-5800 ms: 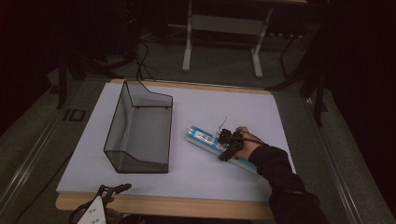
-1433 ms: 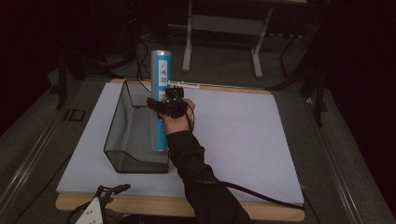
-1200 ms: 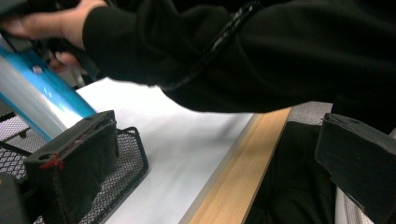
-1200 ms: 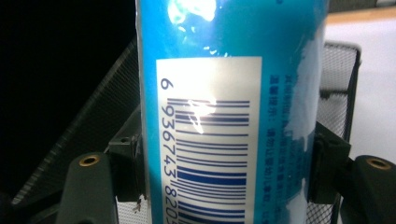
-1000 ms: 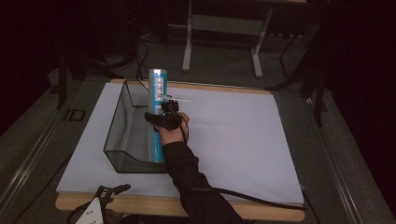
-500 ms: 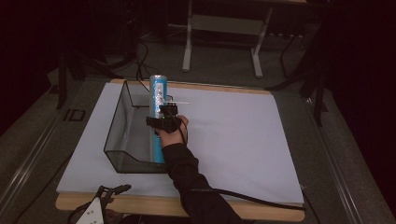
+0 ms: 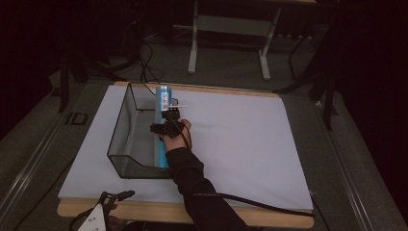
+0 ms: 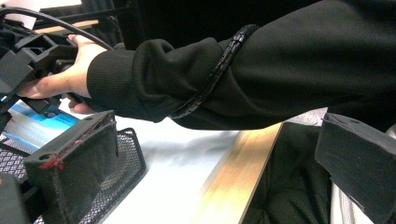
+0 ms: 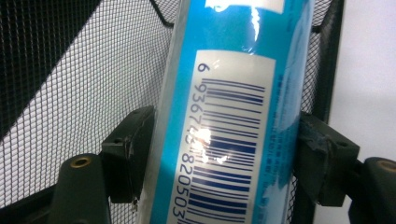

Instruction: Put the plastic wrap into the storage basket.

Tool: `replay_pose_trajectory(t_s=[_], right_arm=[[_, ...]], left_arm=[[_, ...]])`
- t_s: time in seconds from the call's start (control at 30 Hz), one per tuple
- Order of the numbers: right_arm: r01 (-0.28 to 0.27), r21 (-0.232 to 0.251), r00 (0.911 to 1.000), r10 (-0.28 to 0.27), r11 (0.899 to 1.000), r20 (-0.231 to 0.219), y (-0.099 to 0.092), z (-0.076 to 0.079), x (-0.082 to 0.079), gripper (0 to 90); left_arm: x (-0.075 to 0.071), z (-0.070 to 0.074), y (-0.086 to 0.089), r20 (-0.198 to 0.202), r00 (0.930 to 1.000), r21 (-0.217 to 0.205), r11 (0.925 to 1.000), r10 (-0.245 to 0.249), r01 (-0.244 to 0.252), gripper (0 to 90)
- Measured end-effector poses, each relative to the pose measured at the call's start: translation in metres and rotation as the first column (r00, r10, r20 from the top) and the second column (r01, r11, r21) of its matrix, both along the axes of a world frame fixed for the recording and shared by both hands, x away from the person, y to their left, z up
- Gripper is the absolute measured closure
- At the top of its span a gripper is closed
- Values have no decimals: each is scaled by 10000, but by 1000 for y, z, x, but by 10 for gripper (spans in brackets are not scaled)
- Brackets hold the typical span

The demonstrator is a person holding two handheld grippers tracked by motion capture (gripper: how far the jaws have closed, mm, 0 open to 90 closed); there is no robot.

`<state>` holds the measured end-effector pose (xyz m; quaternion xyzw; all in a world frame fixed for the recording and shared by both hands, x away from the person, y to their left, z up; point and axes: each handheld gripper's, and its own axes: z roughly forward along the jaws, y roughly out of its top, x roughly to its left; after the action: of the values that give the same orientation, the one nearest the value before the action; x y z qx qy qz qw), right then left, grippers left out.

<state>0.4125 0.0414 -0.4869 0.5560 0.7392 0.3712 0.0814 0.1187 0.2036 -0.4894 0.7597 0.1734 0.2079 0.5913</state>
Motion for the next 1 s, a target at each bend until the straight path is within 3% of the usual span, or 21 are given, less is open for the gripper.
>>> replay_pose_trajectory(t_s=[0.33, 0.47, 0.6, 0.73, 1.0], right_arm=[[-377, -243, 9993, 377, 9990, -13, -1, 2, 2, 253], [-651, -933, 9951, 717, 9935, 688, -1, 9, 0, 216], [-916, -473, 9926, 950, 9947, 754, -10, 20, 1, 171], [-1240, -471, 9877, 1279, 9912, 902, -20, 26, 1, 135], [-1816, -1585, 9697, 2035, 9705, 1350, -49, 33, -5, 146]], left_arm=[[0, 0, -1, -43, 10000, 17, 10000, -13, 13, 3], [0, -1, -1, -65, 10000, 9, 10000, -13, 13, 3], [0, -1, -1, -56, 10000, 45, 10000, -17, 17, 3], [1, -1, -2, -79, 10000, 67, 10000, -26, 26, 3], [2, -1, -2, -139, 9999, 89, 10000, 21, -20, 3]])
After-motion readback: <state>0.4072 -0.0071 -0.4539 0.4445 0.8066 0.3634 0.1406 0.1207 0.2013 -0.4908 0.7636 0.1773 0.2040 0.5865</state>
